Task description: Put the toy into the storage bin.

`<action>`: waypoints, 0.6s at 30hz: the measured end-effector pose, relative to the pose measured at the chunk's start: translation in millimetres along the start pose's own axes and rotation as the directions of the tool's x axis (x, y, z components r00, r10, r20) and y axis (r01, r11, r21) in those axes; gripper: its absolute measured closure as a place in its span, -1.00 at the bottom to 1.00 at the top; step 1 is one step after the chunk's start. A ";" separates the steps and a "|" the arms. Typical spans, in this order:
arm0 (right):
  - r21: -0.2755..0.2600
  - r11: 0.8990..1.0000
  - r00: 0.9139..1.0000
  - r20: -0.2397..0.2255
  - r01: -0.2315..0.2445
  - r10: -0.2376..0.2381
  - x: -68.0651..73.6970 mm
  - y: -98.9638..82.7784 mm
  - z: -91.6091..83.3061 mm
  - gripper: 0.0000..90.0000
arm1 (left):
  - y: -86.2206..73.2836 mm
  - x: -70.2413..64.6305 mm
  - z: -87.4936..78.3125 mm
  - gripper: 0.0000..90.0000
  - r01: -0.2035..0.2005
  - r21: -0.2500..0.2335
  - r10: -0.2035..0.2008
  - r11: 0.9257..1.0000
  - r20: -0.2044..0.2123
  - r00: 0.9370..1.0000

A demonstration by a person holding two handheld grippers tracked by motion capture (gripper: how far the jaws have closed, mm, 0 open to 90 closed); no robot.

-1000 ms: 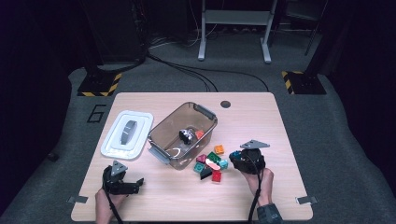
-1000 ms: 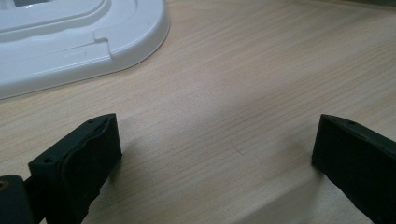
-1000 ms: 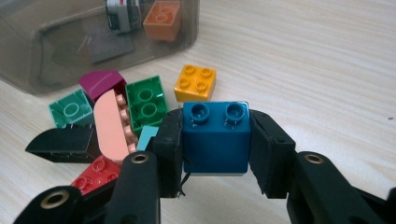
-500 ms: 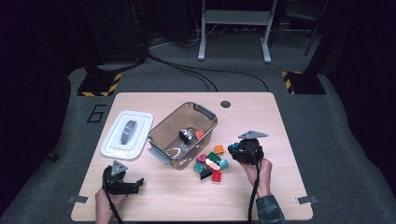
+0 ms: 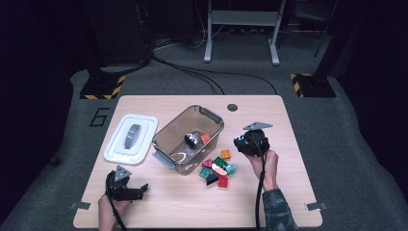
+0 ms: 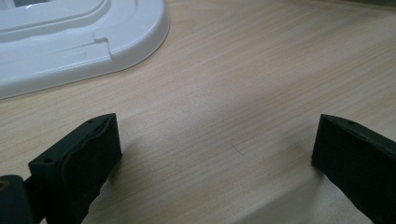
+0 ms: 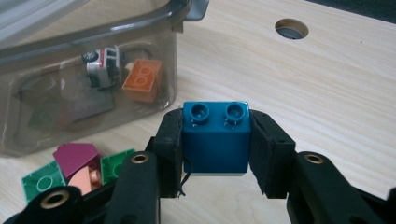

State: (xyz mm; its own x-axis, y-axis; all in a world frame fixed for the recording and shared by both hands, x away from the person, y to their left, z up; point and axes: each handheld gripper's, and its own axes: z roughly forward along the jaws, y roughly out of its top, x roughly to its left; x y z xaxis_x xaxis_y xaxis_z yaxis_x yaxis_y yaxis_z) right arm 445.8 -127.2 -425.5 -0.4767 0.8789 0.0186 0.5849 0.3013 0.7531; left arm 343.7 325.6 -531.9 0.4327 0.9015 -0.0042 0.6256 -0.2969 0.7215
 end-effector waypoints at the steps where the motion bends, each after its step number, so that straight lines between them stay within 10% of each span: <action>1: 0.000 1.000 1.000 0.000 0.013 -0.013 -2.0 3.1 0.5 0.30 | -0.1 0.0 0.1 -0.98 0.001 -0.002 -0.001 1.000 0.000 1.000; 18: -0.041 0.998 0.998 0.028 0.051 -0.050 0.0 61.7 0.6 0.30 | -0.1 0.0 0.1 -0.98 0.001 -0.001 -0.001 1.000 0.001 1.000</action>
State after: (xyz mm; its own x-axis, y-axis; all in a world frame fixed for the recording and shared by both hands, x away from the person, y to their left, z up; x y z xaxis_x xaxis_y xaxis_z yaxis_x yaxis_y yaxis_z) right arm 482.3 -108.4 -379.4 -0.4865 0.8729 -0.0374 0.5325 0.3301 0.7794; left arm 343.7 325.6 -532.0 0.4328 0.9015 -0.0051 0.6249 -0.2960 0.7224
